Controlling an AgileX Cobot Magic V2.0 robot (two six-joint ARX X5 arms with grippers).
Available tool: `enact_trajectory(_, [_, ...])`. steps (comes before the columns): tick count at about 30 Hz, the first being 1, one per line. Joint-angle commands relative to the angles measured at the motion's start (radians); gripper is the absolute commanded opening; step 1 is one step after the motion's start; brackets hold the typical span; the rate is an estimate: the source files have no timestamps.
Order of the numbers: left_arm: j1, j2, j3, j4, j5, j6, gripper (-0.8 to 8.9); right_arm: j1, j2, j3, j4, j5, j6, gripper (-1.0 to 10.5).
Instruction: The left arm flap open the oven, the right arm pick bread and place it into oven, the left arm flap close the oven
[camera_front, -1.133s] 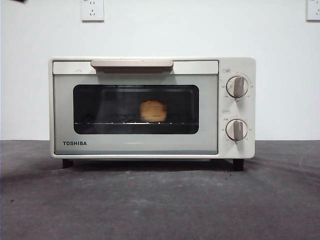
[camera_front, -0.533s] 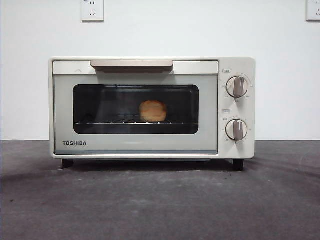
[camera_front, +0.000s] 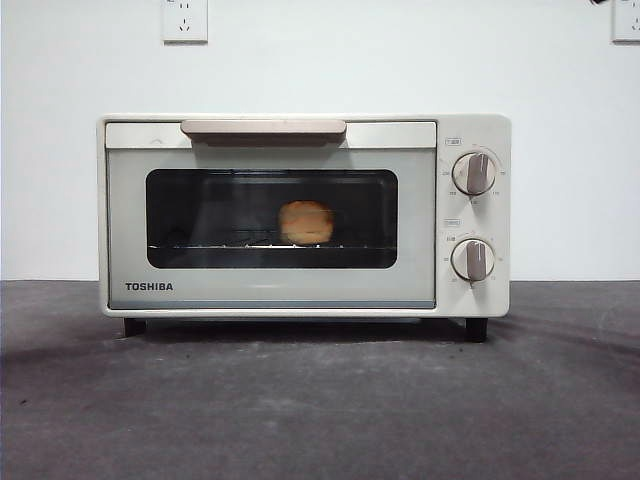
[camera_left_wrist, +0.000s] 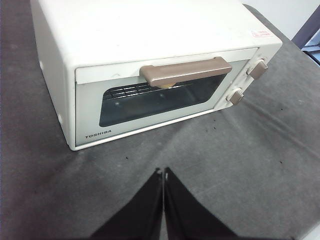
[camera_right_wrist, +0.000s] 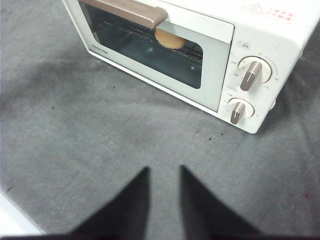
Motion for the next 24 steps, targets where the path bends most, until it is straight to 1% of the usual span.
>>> enact_trajectory(1, [-0.003,0.003,0.016,0.010,0.000,0.012,0.11,0.005,0.004,0.010,0.010,0.000,0.005,0.1])
enact_trajectory(3, [-0.003,0.003,0.016,0.010,0.000,0.012,0.11,0.005,0.003,0.010,0.009,0.000,0.014,0.1])
enact_trajectory(24, [-0.003,-0.001,0.016,0.011,0.000,0.012,0.11,0.005,0.003,0.010,0.010,0.000,0.012,0.1])
